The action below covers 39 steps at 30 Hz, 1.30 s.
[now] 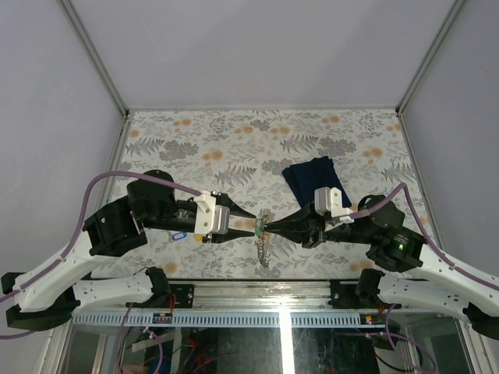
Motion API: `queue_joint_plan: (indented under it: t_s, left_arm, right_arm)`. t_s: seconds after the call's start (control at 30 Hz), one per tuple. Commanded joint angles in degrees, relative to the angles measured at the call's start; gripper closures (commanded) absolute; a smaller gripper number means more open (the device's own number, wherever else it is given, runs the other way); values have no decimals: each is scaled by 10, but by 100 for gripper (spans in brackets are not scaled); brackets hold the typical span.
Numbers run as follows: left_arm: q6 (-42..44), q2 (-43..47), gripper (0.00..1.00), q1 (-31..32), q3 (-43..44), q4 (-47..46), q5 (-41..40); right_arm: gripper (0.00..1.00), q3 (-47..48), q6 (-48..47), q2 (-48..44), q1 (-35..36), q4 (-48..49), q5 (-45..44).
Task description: Put the keys on the keyring
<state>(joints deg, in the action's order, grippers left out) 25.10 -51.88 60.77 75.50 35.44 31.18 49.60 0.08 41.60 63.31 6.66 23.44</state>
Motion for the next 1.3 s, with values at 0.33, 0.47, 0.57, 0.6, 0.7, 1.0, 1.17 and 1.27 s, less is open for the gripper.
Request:
queue_joint_plan:
  t_s: [0.33, 0.47, 0.57, 0.6, 0.7, 1.0, 1.17, 1.27]
  left_arm:
    - [3, -16, 66, 4, -2, -83, 31]
    - [5, -16, 66, 4, 0, -76, 30]
    - [5, -16, 69, 3, -1, -76, 33]
    - [5, -16, 73, 3, -1, -76, 33]
    - [9, -21, 83, 4, 3, -71, 36]
    - [17, -30, 90, 4, 16, -62, 39]
    - [17, -30, 100, 4, 17, -61, 35]
    - [13, -29, 100, 4, 17, -61, 33]
  right_arm:
    - [100, 34, 2, -18, 0, 51, 25]
    - [100, 32, 5, -25, 0, 58, 23]
    - [100, 31, 7, -28, 0, 66, 23]
    - [100, 31, 8, -28, 0, 67, 21]
    - [100, 30, 8, -28, 0, 69, 19]
    - [100, 30, 14, -28, 0, 72, 19]
    - [100, 30, 17, -31, 0, 74, 19]
    - [100, 30, 19, -33, 0, 77, 17]
